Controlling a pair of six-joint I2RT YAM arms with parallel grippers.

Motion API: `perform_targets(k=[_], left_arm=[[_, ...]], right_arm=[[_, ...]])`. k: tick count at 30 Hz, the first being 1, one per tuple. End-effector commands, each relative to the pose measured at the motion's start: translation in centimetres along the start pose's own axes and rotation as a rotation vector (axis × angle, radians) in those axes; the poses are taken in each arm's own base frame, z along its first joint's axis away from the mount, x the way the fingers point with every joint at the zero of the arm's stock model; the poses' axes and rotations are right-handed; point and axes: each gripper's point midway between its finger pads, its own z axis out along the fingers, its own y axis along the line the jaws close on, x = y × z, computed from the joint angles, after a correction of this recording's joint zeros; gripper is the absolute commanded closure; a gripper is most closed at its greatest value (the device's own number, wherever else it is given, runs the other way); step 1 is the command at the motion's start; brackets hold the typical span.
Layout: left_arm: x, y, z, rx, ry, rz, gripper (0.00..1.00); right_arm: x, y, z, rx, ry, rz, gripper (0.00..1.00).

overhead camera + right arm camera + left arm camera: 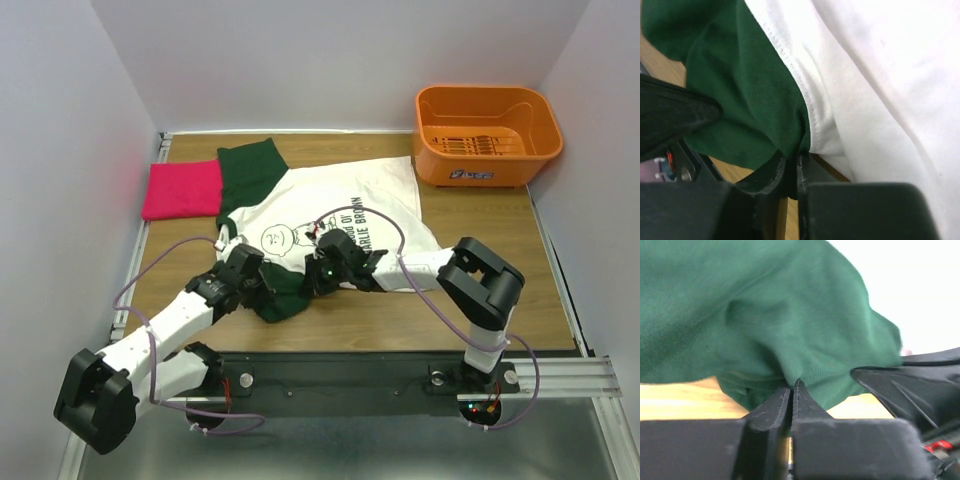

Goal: Fold and stack the t-shirts
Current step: Flatten the tshirt out

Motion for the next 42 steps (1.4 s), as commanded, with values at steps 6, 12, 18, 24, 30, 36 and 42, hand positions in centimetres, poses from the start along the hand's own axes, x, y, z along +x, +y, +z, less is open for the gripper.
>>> perform_targets(k=[6,12,18,24,30,36,42], left_arm=[[-6.9,-4.4,-6.3,0.041,-0.185,0.103,0.96],[-11.2,-7.0,-4.3,-0.041,-0.227,0.252,0.96],[-18.0,-9.0,-0.4,-0.087,-0.274,0.242,0.91],[-23.8,-11.1,2.1,-0.056,-0.307,0.225,0.71],[-22.3,-11.4,1.1,0.033,-0.308,0.251,0.29],[-18.5,-8.6,-3.9,0.105,-0.409,0.191,0.25],[-13.0,-4.9,-1.7,0.089,-0.324,0.123,0.38]], right_arm=[[-2.3,2.6,-5.7,0.05,-0.023,-0.034,0.96],[-6.5,0.6,-6.2,0.127,-0.066,0.013,0.86],[-11.5,-2.6,-6.9,0.207,-0.158,0.047,0.71],[-14.2,-7.0,-7.3,0.293,-0.202,0.077,0.52],[-14.5,-5.4,-9.6,0.254,-0.218,-0.066,0.43],[-11.8,-7.3,-12.7,0.35,-0.234,-0.138,0.32],[-9.2,-9.5,-16.0,0.46,-0.283,-0.109,0.23]])
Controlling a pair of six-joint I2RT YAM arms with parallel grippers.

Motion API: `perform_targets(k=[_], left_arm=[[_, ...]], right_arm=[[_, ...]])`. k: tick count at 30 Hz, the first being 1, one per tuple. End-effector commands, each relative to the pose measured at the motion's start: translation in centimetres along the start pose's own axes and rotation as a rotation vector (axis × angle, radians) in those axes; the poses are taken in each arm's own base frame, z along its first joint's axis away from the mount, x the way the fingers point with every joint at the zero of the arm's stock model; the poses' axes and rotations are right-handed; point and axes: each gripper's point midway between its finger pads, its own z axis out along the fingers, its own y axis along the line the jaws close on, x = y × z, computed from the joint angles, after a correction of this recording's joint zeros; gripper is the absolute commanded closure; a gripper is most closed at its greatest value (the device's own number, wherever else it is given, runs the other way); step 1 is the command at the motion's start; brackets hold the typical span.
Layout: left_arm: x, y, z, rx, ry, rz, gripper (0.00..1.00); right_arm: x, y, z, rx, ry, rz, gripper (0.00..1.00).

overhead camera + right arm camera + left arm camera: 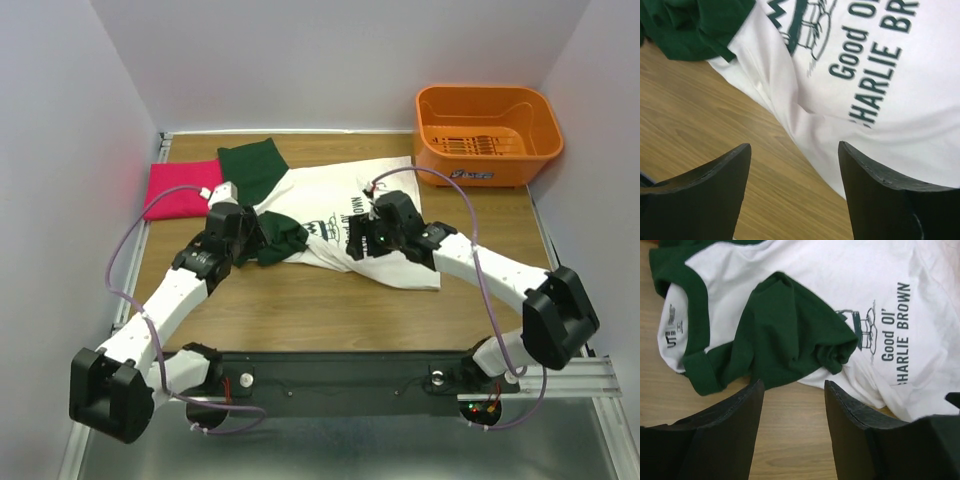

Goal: Fold and stack the t-shirts
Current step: Flatten the tshirt out

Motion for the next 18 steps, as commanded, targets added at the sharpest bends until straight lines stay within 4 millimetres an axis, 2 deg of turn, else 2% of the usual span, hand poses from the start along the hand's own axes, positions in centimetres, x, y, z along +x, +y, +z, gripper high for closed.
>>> perform_targets(k=[1,5,10,12,18], left_arm=[[3.3,1.1,1.6,-0.025,0.06,-0.059,0.39],[5.6,1.9,3.6,-0.077,0.114,-0.067,0.39],[6.8,3.0,5.3,-0.133,0.131,-0.077,0.41],[6.6,3.2,5.7,-0.143,0.113,-0.079,0.42],[8.1,4.0,6.6,-0.17,0.143,-0.076,0.42]], right_arm=[[0.0,-2.1,-1.4,0.095,-0.062,-0.015,0.22],[0.9,-4.5,-2.6,0.172,-0.082,0.038,0.15],[1.7,-6.5,-4.0,0.225,-0.108,0.084,0.13],[1.9,-6.9,-4.3,0.234,-0.116,0.088,0.12],[1.8,-7.9,-4.7,0.266,-0.129,0.102,0.12]])
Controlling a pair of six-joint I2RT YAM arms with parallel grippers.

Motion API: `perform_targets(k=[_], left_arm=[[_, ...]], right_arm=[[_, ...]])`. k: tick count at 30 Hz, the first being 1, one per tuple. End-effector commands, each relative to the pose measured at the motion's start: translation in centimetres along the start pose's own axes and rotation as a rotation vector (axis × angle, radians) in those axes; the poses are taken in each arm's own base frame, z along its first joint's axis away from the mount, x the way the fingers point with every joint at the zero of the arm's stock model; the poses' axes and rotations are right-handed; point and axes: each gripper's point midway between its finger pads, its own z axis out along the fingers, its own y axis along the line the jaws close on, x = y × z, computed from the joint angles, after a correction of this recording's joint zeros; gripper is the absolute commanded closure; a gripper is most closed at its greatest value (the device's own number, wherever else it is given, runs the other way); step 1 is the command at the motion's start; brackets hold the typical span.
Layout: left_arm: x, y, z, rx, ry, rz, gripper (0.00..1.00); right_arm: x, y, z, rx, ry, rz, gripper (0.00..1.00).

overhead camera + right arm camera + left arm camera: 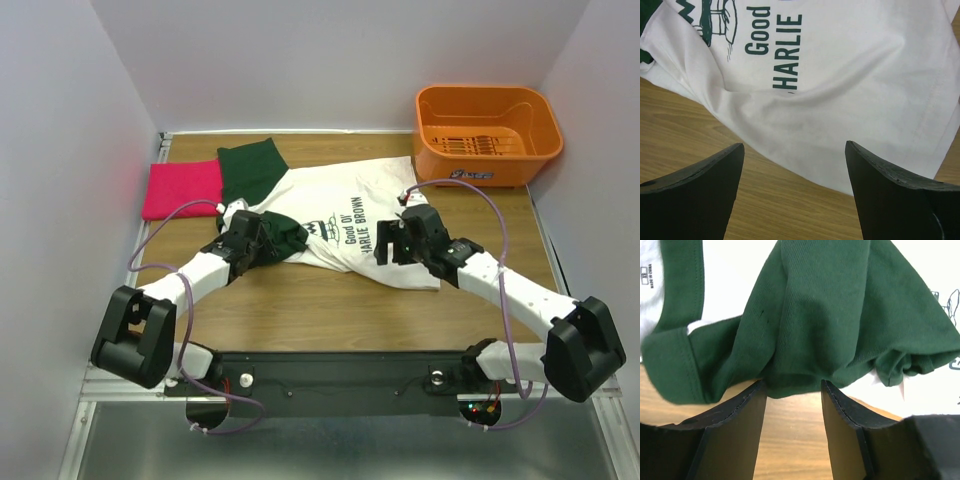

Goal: Fold and stack the t-shirts
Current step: Flatten the tshirt out

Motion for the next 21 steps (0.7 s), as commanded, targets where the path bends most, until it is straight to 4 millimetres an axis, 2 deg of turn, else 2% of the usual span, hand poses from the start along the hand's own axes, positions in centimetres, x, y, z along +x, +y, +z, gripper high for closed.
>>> perform_targets(k=[1,5,10,16,19,21], left_arm=[[0.5,0.7,1.0,-0.027,-0.016,-0.01,0.42],[0.9,1.0,1.2,-0.031,-0.002,-0.009,0.42],[0.7,2.4,0.4,-0.086,-0.036,-0.014,0.42],[0.6,1.9,1.2,-0.072,-0.034,0.004,0.42],[1.2,2.1,1.8,-0.082,-0.004,0.015,0.44],[1.4,1.7,1.9,-0.069,0.013,0.017,0.51]], right_arm=[[-1.1,-0.9,-0.4,0.031,-0.055,0.022,0.12],[-1.0,-1.3,-0.5,0.041,-0.056,0.027,0.12],[-0.9,-1.6,-0.6,0.044,-0.057,0.03,0.12],[-0.9,-1.6,-0.6,0.042,-0.054,0.032,0.12],[-1.0,-1.8,-0.8,0.049,-0.061,0.034,0.12],[-1.0,-2.1,-1.0,0.059,-0.072,0.034,0.12]])
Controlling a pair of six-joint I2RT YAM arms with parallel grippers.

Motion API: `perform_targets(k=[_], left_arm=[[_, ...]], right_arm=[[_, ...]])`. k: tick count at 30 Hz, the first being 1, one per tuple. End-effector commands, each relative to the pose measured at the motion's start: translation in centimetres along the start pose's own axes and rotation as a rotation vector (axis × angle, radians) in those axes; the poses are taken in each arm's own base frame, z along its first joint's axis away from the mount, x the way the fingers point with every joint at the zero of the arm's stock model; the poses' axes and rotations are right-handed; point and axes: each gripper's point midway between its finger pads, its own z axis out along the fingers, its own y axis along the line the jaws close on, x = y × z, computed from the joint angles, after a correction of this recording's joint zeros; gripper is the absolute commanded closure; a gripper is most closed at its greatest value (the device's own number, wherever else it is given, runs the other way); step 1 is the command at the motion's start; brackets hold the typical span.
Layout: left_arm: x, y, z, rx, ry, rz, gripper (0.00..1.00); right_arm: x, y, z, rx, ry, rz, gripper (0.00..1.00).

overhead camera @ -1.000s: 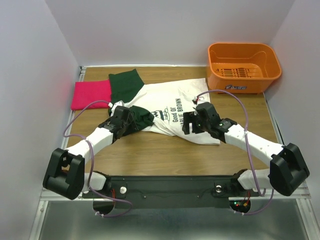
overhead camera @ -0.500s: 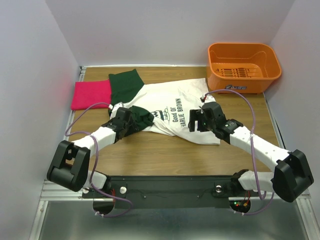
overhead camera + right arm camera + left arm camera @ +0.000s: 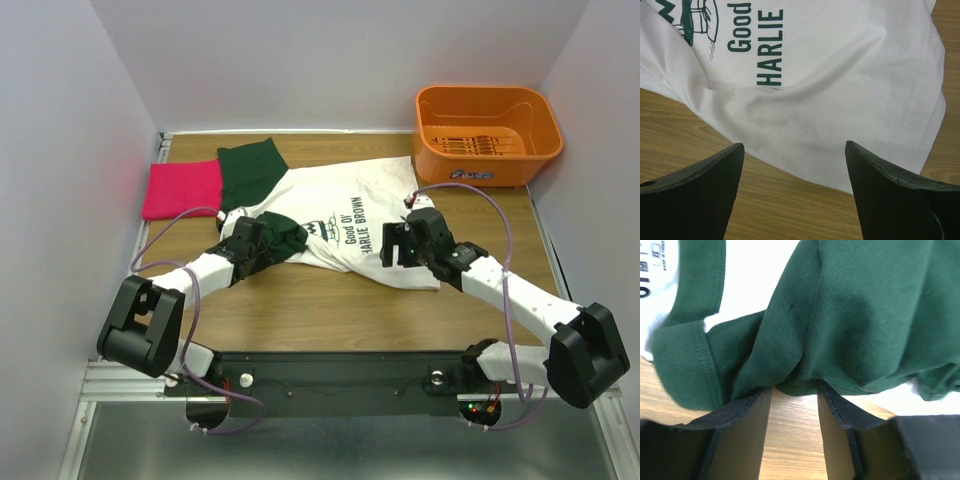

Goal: Fold and stack the t-shirts
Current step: Flatten the tshirt out

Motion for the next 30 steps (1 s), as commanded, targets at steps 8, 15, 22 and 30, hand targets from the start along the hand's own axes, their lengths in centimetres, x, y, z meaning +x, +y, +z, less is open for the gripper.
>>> perform_targets(k=[8,15,22,30], left_arm=[[-2.0,-0.8,-3.1,0.028,-0.042,-0.011,1.0],[-5.7,-0.7,-10.0,0.06,-0.15,-0.037,1.0],[-7.1,-0.5,-16.8,0.182,-0.228,-0.134,1.0],[-5.8,1.1,-22.4,0.306,-0.265,-0.246,1.0]], right_arm=[[-1.6,-2.2,-0.9,0.069,-0.07,0.034,0.12],[-1.1,-3.6,-0.9,0.111,-0.034,0.076,0.12],[2.1,-5.0,0.1,0.121,0.088,0.194,0.25],[5.3,-9.0,0.0,0.197,0.178,0.412,0.38]])
